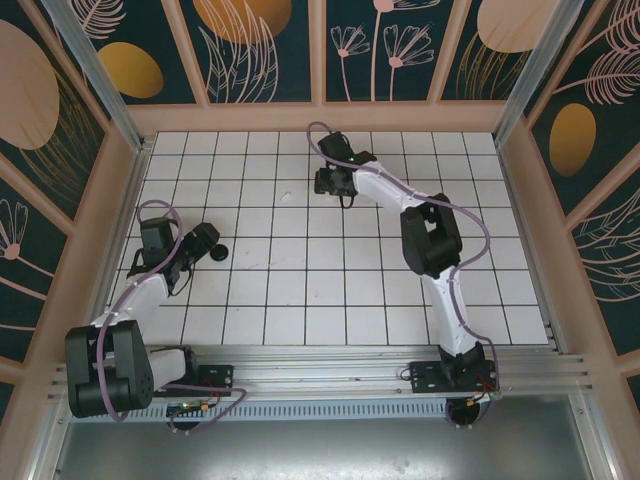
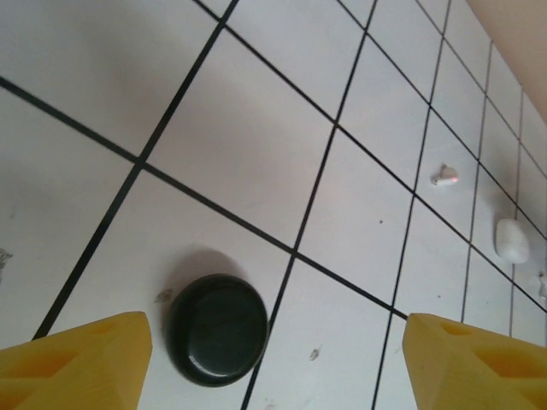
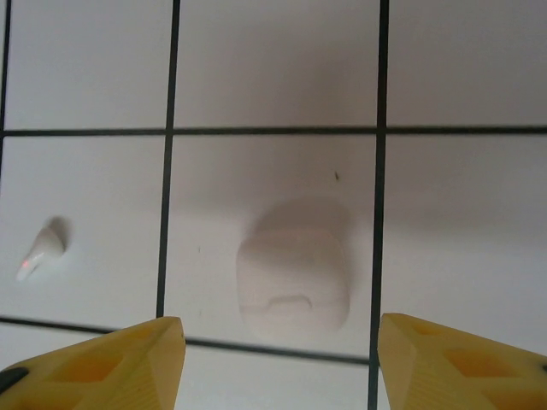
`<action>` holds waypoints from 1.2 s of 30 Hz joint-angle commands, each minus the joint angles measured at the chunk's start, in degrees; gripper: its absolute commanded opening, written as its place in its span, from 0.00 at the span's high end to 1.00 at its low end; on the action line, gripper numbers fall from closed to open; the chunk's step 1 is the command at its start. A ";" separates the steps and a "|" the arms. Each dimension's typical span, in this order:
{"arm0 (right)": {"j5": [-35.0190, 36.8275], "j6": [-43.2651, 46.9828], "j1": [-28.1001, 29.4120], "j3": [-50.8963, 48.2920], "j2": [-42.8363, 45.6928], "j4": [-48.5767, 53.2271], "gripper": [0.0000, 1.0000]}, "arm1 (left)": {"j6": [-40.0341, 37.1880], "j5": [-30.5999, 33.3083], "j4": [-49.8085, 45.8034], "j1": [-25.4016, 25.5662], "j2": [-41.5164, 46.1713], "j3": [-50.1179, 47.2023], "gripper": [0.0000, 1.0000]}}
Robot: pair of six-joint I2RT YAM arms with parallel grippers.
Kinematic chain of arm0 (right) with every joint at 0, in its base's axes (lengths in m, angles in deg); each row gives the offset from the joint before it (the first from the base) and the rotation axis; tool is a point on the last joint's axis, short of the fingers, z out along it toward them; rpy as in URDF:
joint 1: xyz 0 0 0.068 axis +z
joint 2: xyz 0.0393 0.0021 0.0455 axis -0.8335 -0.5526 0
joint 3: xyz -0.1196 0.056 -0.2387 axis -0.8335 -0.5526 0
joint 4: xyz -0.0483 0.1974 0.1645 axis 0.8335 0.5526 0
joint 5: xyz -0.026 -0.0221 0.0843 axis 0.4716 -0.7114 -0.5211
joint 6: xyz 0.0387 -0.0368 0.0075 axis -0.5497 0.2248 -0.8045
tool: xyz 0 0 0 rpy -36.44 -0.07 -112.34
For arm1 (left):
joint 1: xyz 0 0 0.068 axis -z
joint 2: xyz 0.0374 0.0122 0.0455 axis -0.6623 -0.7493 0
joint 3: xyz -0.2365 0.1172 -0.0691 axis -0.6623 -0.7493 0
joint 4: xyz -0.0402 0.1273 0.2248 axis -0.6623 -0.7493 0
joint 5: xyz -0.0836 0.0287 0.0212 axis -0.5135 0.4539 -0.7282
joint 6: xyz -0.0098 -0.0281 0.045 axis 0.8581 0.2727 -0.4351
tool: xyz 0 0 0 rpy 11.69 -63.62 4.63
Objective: Insert wireless bluetooth earbuds into charging case
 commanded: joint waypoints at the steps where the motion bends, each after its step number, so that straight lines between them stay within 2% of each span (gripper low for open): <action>1: 2.93 2.78 0.00 8.27 -4.81 6.35 0.37 | -0.53 -2.89 -0.48 -0.25 -0.47 1.77 0.23; 6: 3.21 3.87 -0.15 13.71 -10.24 8.24 0.36 | 0.52 -3.63 1.49 -0.16 -1.24 1.78 0.22; 15: 1.34 4.83 -0.30 12.61 -12.66 7.42 0.37 | 0.41 -7.29 2.95 -0.09 -5.25 2.78 0.21; 22: -0.68 7.48 -0.19 9.63 -12.27 6.87 0.54 | 0.34 -8.50 3.49 0.10 -5.74 3.39 0.19; 25: 0.00 9.59 0.35 5.16 -9.38 5.11 0.61 | -0.58 -9.79 2.72 0.11 -5.46 4.07 0.19; 29: 1.07 13.31 1.79 -4.43 -2.44 0.76 0.64 | -2.37 -13.25 1.81 0.15 -4.54 5.27 0.20; 36: -3.00 21.75 5.54 -26.90 16.45 -10.28 0.65 | -2.61 -21.89 1.41 0.49 -1.92 7.21 0.26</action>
